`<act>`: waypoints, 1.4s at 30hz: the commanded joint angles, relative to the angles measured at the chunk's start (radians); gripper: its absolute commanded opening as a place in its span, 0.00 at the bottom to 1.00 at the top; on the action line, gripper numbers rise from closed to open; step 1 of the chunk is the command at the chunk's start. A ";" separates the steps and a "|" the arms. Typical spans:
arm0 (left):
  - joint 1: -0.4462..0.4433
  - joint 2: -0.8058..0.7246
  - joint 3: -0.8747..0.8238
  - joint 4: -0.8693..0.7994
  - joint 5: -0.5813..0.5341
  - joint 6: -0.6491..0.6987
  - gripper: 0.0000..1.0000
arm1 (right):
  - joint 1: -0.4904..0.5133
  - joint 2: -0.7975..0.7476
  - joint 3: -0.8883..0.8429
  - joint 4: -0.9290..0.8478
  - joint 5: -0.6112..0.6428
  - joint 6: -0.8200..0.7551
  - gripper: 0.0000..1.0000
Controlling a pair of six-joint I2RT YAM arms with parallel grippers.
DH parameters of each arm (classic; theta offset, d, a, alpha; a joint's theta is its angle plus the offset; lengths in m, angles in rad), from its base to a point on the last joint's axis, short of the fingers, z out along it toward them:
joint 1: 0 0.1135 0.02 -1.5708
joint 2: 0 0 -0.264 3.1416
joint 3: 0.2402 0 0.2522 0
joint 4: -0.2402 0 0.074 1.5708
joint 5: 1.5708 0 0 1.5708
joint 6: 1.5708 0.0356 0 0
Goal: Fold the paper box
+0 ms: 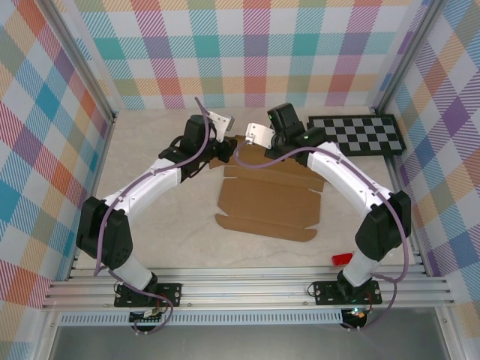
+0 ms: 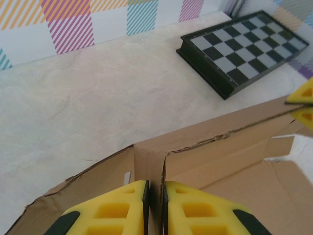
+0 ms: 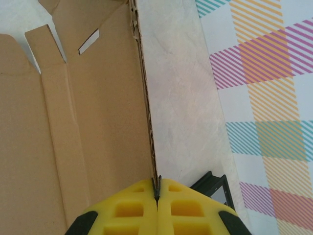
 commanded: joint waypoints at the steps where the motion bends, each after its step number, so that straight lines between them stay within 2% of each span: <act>1: -0.009 0.004 -0.026 0.079 0.008 -0.200 0.18 | 0.004 -0.043 -0.050 0.066 -0.011 0.089 0.00; 11: -0.009 -0.008 -0.079 0.200 0.036 -0.474 0.23 | 0.026 -0.081 -0.164 0.162 0.001 0.186 0.00; 19: -0.009 0.004 -0.137 0.200 0.014 -0.565 0.24 | 0.026 -0.072 -0.187 0.173 0.013 0.210 0.00; 21: -0.007 0.001 -0.119 0.149 -0.016 -0.543 0.33 | 0.027 -0.069 -0.188 0.167 0.013 0.210 0.00; 23: -0.001 0.001 -0.065 0.044 -0.050 -0.484 0.49 | 0.026 -0.068 -0.189 0.159 0.011 0.210 0.00; 25: 0.018 0.017 -0.005 -0.058 -0.059 -0.467 0.61 | 0.026 -0.071 -0.196 0.156 0.007 0.206 0.00; 29: 0.067 0.041 0.040 -0.083 0.060 -0.512 0.64 | 0.026 -0.075 -0.216 0.162 0.008 0.196 0.00; 33: 0.070 0.040 0.059 -0.059 0.122 -0.559 0.70 | 0.026 -0.073 -0.223 0.160 0.006 0.202 0.00; 35: 0.064 0.052 0.089 -0.085 0.114 -0.569 0.79 | 0.026 -0.071 -0.226 0.163 0.004 0.206 0.00; 39: 0.050 0.109 0.147 -0.210 0.071 -0.543 0.79 | 0.026 -0.070 -0.224 0.164 -0.001 0.209 0.00; 42: 0.044 0.139 0.146 -0.209 0.082 -0.557 0.77 | 0.026 -0.070 -0.222 0.162 -0.005 0.209 0.00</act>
